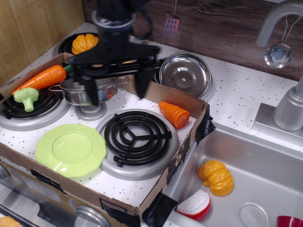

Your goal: Put broccoli in pot

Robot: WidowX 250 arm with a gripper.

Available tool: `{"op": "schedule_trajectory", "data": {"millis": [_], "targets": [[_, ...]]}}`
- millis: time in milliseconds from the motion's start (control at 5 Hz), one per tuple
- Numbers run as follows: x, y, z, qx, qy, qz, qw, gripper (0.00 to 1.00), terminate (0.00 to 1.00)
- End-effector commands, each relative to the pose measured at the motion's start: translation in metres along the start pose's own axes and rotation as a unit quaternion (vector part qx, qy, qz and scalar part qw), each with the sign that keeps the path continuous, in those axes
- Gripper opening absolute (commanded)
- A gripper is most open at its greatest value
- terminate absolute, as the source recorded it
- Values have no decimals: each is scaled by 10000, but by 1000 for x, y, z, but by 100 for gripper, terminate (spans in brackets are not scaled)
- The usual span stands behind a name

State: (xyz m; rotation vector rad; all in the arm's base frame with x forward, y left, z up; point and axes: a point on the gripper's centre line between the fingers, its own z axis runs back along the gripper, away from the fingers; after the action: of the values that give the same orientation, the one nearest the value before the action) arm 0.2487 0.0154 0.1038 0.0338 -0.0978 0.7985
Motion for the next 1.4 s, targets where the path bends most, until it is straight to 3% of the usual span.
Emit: {"op": "schedule_trajectory", "data": {"millis": [0,600,1200], "targets": [[42,35,-7,-44,153,269,9995,100,0],[70,71,-16,176,-149,261,9994,100,0],[80,98,-55,-35,-99,257,9996,100,0]]}}
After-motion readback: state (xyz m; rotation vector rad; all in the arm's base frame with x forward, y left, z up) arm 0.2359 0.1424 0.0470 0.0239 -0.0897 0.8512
